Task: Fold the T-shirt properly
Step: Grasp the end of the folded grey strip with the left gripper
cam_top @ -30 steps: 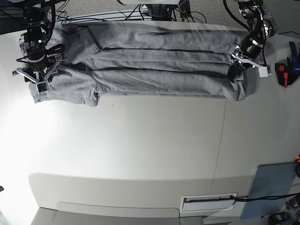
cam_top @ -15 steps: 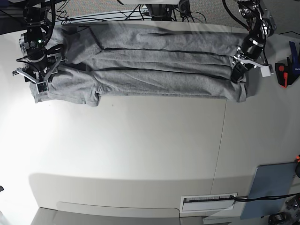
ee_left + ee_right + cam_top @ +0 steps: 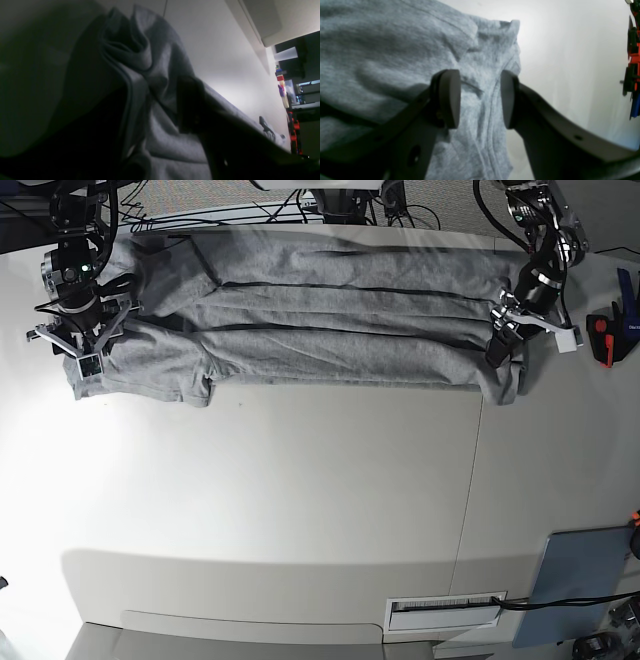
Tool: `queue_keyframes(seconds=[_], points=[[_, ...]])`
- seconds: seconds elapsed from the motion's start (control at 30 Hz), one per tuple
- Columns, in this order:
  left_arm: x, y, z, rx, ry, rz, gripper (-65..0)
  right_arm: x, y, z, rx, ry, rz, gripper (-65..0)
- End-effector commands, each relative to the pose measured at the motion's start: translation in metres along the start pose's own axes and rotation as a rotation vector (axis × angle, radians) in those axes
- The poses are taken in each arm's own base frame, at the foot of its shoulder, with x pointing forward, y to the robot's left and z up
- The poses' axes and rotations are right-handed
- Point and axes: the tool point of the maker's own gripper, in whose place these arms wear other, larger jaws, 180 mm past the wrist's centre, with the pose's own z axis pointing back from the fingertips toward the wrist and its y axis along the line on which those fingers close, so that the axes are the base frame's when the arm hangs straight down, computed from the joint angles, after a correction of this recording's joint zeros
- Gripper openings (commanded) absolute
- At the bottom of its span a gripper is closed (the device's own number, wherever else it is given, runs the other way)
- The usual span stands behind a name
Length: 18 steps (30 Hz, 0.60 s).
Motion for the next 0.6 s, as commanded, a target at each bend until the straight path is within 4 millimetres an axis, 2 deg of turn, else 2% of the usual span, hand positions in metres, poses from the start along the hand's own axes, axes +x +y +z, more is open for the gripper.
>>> queue_keyframes(seconds=[0.0,0.07,0.17,0.2,0.37,0.57], points=[[0.013,-0.004,-0.002,-0.022,-0.039,-0.009,-40.4,0.011,-0.011,0.002,-0.031,-0.036,0.008,-38.8],[0.008,-0.001,-0.004,-0.018,-0.03,0.01,-46.0,0.011,-0.011,0.002,-0.031,-0.034,0.008,-38.8],[0.001,0.005,-0.007,-0.011,-0.018,0.039,-61.6,0.011,-0.011,0.002,-0.031,-0.033,0.008,-38.8],[-0.001,0.006,-0.007,-0.008,-0.014,0.047,-65.0,0.011,-0.011,0.002,-0.031,-0.033,0.008,-38.8],[-0.003,0.007,-0.006,-0.013,-0.017,0.053,-65.0,0.01,-0.011,0.002,-0.031,-0.032,0.009,-38.8],[0.006,-0.022,-0.002,-0.15,-0.03,0.07,-65.0,0.01,-0.012,0.002,-0.034,-0.031,0.011,-38.8]])
